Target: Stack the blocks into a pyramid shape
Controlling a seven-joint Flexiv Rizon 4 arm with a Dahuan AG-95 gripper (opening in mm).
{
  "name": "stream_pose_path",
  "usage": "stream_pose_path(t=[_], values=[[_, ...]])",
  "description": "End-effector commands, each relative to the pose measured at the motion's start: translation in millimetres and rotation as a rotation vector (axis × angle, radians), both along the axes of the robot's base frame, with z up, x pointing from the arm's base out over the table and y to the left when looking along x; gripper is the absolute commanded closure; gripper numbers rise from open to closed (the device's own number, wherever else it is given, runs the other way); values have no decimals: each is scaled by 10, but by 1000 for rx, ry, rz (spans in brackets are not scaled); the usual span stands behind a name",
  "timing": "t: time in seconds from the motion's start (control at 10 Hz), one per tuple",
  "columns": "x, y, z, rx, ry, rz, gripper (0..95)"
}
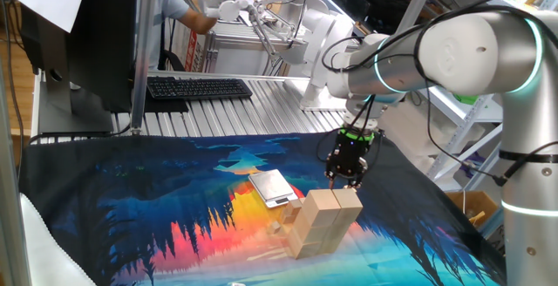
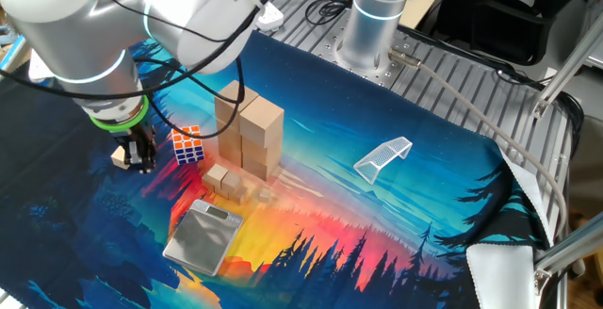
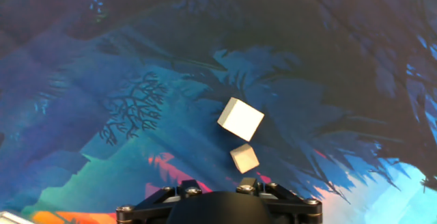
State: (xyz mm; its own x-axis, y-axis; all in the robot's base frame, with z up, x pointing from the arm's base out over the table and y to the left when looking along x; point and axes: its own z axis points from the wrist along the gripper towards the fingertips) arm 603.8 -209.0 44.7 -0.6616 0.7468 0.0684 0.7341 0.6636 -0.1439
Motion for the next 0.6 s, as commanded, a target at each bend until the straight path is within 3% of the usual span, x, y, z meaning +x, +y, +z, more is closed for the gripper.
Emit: stream_pose_path(t=[0.1, 0.4, 0.6], values=[[-4, 1, -1, -10, 0, -7, 570], [34, -46, -17, -25, -3, 74, 570], [85, -175, -12, -41, -5, 88, 570]])
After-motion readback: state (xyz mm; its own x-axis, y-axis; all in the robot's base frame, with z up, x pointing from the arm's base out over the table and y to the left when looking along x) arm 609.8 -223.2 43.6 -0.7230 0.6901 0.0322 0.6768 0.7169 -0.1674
